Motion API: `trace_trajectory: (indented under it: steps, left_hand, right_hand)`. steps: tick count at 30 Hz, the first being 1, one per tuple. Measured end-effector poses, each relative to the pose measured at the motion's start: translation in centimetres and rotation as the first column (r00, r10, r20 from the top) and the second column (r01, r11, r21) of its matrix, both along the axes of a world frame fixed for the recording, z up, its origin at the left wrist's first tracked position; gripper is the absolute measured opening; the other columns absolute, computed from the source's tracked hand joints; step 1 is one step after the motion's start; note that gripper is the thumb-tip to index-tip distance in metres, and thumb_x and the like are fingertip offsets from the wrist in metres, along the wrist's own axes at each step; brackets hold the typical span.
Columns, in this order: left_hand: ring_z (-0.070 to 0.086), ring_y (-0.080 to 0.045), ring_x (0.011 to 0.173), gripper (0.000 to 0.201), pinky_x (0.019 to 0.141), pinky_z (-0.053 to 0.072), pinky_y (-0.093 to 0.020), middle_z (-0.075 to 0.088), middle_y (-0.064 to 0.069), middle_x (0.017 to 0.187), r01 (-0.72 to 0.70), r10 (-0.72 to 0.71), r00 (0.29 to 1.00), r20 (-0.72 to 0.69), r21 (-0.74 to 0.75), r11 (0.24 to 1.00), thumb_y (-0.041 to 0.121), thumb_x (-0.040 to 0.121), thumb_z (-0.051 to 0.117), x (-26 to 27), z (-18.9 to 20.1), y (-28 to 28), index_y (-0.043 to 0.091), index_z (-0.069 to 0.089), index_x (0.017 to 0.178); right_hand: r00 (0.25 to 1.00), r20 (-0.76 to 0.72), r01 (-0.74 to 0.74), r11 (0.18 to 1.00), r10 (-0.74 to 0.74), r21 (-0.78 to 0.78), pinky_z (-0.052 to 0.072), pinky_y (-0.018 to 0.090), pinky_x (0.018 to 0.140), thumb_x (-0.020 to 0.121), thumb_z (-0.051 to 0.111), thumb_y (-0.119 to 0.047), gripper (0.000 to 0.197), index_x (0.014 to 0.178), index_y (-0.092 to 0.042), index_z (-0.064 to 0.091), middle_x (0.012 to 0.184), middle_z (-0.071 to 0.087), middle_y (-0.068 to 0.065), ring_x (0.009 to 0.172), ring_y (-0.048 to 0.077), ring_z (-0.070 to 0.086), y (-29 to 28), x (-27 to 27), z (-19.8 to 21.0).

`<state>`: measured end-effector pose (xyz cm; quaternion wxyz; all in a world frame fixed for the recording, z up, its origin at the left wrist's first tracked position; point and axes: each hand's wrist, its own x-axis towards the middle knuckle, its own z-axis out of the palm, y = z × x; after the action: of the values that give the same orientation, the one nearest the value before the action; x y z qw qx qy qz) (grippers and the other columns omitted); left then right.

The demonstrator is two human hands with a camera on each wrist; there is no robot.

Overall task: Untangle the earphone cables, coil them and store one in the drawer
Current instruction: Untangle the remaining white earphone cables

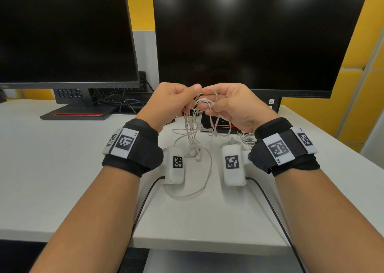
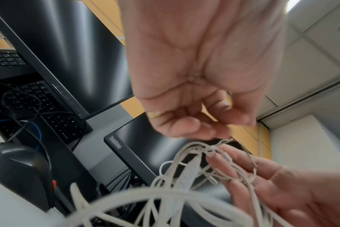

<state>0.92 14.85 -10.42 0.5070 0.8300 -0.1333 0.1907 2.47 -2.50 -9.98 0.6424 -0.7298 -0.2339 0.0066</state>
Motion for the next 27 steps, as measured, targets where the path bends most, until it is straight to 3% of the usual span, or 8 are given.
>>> trace_trajectory:
  steps: [3,7,10,14,19,23,27]
  left_hand:
    - [0.059,-0.012,0.074,0.027,0.07,0.05,-0.021,0.067,-0.007,0.084,-0.035,0.035,0.999,-0.005,0.062,0.997,0.035,0.083,0.072,0.44,-0.39,0.1,0.009,0.065,0.088]
    - [0.064,-0.013,0.079,0.017,0.082,0.054,-0.028,0.072,-0.003,0.087,-0.005,0.01,0.998,-0.061,0.09,0.996,0.032,0.081,0.074,0.12,-0.29,0.05,0.018,0.07,0.088]
    - [0.063,-0.014,0.08,0.004,0.079,0.053,-0.029,0.071,-0.003,0.085,-0.023,0.027,0.999,-0.043,0.092,0.996,0.024,0.088,0.068,-0.1,-0.07,0.19,0.022,0.071,0.086]
    - [0.059,-0.013,0.078,0.009,0.071,0.051,-0.025,0.069,-0.003,0.087,-0.023,0.025,1.0,-0.017,0.081,0.996,0.023,0.093,0.061,-0.02,-0.11,-0.02,0.026,0.069,0.091]
    - [0.06,-0.005,0.078,0.013,0.077,0.052,-0.022,0.066,0.008,0.086,-0.026,0.026,1.0,0.015,0.019,0.999,0.018,0.095,0.059,0.25,-0.13,0.19,0.023,0.07,0.098]
    - [0.062,-0.004,0.08,0.015,0.073,0.05,-0.018,0.067,0.007,0.086,-0.06,0.064,0.995,0.075,-0.054,0.997,0.015,0.094,0.059,0.44,-0.22,0.29,0.019,0.07,0.104]
    - [0.065,-0.011,0.082,0.017,0.079,0.055,-0.024,0.067,0.0,0.086,-0.047,0.071,0.993,0.09,-0.243,0.969,0.01,0.097,0.053,0.64,-0.1,0.59,0.02,0.066,0.098]
  right_hand:
    - [1.0,0.014,-0.027,0.999,0.027,0.041,0.059,0.032,0.085,0.085,0.049,0.023,0.043,0.117,-0.002,0.062,0.108,0.072,0.015,0.1,0.023,0.071,-0.01,-0.18,0.1]
    - [0.999,0.038,-0.007,1.0,0.006,0.027,0.06,0.029,0.078,0.088,0.051,0.02,0.038,0.113,-0.005,0.063,0.103,0.072,0.012,0.093,0.02,0.072,0.05,-0.18,0.04]
    - [0.988,0.105,0.122,0.986,-0.111,-0.109,0.06,0.025,0.073,0.089,0.058,0.011,0.028,0.101,-0.013,0.067,0.096,0.072,0.008,0.089,0.017,0.07,0.13,0.09,-0.19]
    - [0.961,0.179,0.248,0.946,-0.212,-0.208,0.051,0.022,0.068,0.092,0.059,0.001,0.024,0.088,-0.021,0.068,0.088,0.068,0.002,0.081,0.01,0.063,0.28,0.35,-0.24]
    - [0.962,0.194,0.234,0.942,-0.189,-0.24,0.044,0.019,0.066,0.093,0.061,-0.013,0.011,0.094,-0.018,0.071,0.085,0.066,-0.004,0.077,0.004,0.058,0.23,-0.02,-0.15]
    - [0.955,0.213,0.265,0.914,-0.206,-0.306,0.042,0.02,0.062,0.092,0.063,-0.008,0.015,0.082,-0.019,0.067,0.076,0.061,-0.003,0.071,0.007,0.055,0.18,-0.01,-0.16]
    - [0.947,0.19,0.312,0.89,-0.26,-0.334,0.04,0.019,0.059,0.092,0.059,-0.006,0.022,0.073,-0.017,0.062,0.071,0.055,-0.002,0.065,0.008,0.049,0.23,0.05,-0.1]
